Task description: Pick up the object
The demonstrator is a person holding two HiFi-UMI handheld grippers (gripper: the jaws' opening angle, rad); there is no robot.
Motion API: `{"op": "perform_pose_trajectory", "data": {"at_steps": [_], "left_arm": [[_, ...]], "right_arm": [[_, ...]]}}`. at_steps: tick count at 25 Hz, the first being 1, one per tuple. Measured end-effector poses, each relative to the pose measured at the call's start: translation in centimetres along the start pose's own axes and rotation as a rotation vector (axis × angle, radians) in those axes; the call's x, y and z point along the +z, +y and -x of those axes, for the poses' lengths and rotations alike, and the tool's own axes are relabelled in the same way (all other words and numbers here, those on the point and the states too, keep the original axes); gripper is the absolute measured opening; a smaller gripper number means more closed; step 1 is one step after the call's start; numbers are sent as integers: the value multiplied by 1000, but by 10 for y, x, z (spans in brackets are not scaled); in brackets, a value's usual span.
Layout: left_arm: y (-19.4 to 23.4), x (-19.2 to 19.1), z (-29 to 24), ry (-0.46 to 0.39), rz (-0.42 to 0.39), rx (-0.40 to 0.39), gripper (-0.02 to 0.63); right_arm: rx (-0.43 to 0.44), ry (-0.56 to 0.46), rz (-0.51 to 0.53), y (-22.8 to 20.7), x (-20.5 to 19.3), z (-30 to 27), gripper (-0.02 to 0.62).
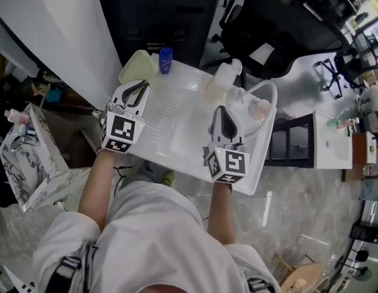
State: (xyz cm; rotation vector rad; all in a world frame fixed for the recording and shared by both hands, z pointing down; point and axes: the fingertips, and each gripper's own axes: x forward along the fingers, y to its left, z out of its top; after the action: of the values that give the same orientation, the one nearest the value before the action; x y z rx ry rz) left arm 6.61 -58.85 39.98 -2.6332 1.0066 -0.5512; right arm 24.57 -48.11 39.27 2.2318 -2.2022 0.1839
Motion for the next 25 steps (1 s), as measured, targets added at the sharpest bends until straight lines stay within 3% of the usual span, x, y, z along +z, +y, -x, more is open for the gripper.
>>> {"op": "perform_pose_trajectory", "data": {"at_steps": [11,25], "left_arm": [[21,17,52,-84,61,136,46],[23,25,65,-140,109,165,41]], "right_arm": [[34,-43,31,10,19,15,5],[-18,-60,47,-10,23,34,3]]}}
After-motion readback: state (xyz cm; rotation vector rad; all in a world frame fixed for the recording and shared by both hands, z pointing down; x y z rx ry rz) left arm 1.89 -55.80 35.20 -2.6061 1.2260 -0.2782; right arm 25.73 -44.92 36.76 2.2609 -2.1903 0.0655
